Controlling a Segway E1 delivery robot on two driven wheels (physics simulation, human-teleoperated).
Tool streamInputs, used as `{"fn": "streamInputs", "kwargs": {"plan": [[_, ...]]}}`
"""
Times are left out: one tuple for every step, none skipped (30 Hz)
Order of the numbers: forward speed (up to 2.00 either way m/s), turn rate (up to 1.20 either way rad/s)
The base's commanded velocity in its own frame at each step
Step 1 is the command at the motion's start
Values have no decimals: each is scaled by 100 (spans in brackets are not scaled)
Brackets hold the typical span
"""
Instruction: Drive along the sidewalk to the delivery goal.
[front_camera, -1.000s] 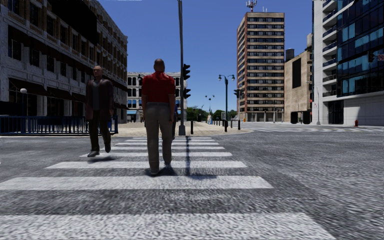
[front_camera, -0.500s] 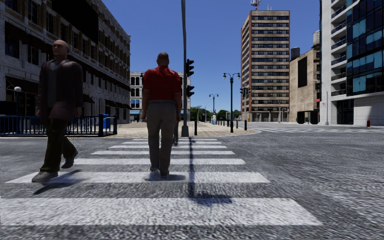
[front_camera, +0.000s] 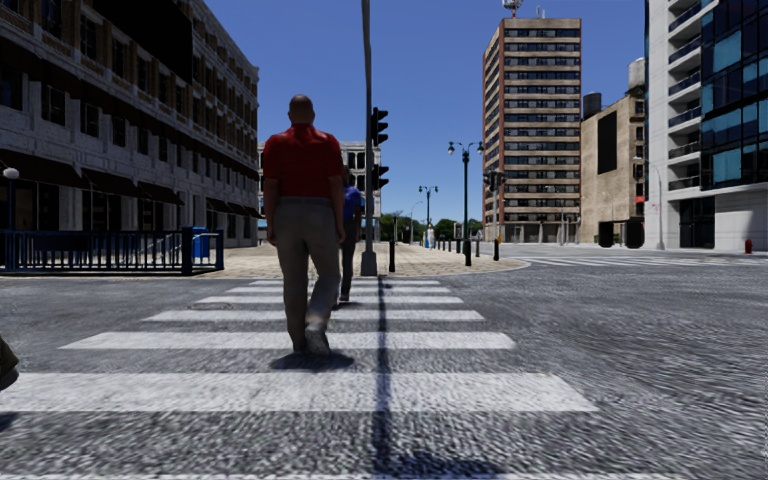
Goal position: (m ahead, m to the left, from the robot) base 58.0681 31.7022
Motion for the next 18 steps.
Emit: {"fn": "streamInputs", "kwargs": {"plan": [[0,0],[0,0],[0,0],[0,0],[0,0],[0,0],[0,0],[0,0],[0,0],[0,5],[0,14],[0,16],[0,16],[0,0],[0,0],[0,0],[0,0],[0,0]]}}
